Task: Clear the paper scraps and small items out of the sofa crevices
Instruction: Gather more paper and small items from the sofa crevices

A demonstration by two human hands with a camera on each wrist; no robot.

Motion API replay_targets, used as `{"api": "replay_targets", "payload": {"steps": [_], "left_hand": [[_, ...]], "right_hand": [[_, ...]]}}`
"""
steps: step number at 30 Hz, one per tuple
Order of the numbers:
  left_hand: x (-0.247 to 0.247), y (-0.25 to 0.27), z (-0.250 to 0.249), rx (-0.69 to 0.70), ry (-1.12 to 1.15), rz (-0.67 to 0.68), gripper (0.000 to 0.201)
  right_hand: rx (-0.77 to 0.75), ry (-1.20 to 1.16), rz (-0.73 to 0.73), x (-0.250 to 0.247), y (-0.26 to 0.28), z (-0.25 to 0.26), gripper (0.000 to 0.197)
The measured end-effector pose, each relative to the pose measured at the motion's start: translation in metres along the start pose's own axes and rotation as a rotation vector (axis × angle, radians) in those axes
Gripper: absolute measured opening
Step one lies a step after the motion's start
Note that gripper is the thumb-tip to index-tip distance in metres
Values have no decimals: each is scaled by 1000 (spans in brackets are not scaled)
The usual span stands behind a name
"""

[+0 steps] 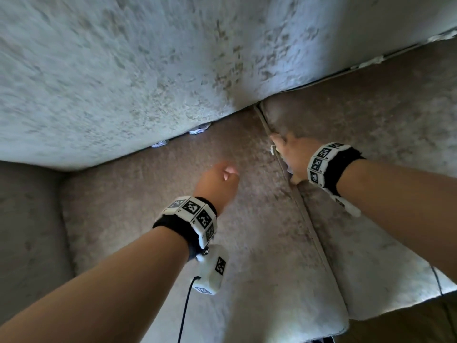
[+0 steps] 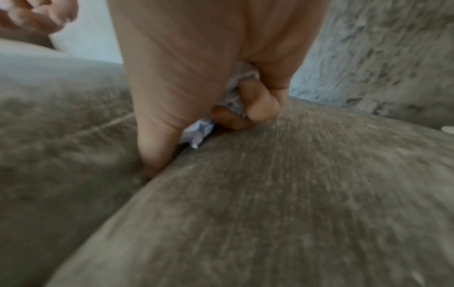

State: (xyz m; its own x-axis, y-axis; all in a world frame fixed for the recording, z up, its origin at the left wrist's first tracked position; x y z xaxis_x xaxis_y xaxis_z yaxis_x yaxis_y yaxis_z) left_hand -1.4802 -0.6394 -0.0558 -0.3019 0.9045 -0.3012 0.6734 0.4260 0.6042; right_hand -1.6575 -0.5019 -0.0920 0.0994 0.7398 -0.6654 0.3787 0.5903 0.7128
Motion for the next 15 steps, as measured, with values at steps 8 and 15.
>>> {"api": "replay_targets", "payload": {"steps": [8,15], "left_hand": [[-10,-17,10,-45,8,-18,23],[-25,-25,19,-51,-75,-188,22]], "right_hand": [[32,9,-14,-7,-12,1,54],[107,-31,-139,2,-9,5,25]]}}
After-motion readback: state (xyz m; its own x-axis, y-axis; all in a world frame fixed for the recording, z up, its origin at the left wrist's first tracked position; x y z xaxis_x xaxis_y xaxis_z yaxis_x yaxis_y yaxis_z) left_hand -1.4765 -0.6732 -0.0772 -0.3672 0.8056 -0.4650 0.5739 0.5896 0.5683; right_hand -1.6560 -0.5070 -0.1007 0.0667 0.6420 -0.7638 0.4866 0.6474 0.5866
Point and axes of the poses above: each hand's wrist, its own y-axis away from the middle knuckle, its own x-axis out of the palm, z = x × y, the point moved 1 cm from there along -y, towards the middle knuckle, and after that the axes turned 13 degrees about y, right-handed, at the moved point
